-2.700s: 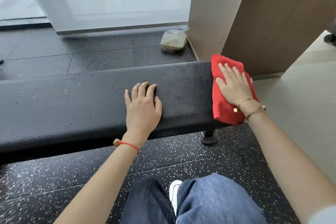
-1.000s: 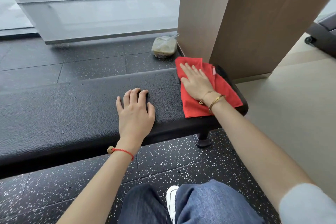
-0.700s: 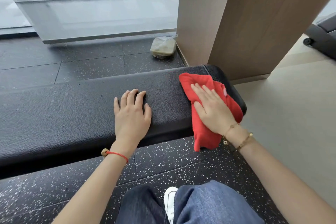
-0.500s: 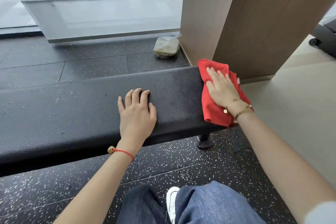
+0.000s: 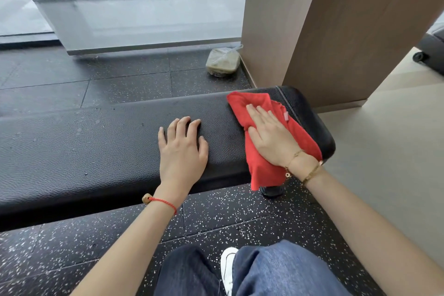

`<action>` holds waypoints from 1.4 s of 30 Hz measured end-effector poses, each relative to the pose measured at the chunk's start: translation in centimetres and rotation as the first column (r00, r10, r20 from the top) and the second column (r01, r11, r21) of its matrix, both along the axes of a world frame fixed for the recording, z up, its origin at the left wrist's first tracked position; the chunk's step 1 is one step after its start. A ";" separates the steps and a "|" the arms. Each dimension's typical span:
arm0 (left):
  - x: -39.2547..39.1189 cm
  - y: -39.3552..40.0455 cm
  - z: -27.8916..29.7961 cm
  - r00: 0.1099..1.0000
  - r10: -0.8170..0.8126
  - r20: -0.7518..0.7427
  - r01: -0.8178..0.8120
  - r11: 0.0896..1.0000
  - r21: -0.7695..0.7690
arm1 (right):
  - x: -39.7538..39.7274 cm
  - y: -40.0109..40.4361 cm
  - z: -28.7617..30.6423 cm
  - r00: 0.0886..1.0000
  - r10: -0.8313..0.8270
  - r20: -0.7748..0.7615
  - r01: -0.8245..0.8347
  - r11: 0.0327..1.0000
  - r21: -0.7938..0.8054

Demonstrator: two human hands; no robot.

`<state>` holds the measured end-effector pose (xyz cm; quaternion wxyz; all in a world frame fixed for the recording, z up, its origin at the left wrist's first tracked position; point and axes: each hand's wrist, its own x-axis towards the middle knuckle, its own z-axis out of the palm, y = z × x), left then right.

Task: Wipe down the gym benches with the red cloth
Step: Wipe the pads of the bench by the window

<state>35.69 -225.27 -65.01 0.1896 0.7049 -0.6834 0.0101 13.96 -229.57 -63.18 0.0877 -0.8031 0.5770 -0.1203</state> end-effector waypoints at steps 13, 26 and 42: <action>-0.2 -0.1 0.0 1.000 0.020 -0.019 -0.021 0.999 -0.032 | 5.7 -4.4 0.9 1.000 0.002 0.030 -0.004 0.998 0.059; -0.3 0.1 0.2 0.999 0.011 -0.036 -0.012 1.000 -0.027 | -0.9 -3.8 0.6 0.980 -0.186 -0.069 0.189 0.981 0.043; 0.0 0.1 0.0 1.000 0.000 -0.031 -0.001 1.000 -0.024 | -3.4 -0.3 0.0 0.972 -0.233 -0.021 0.233 0.972 0.016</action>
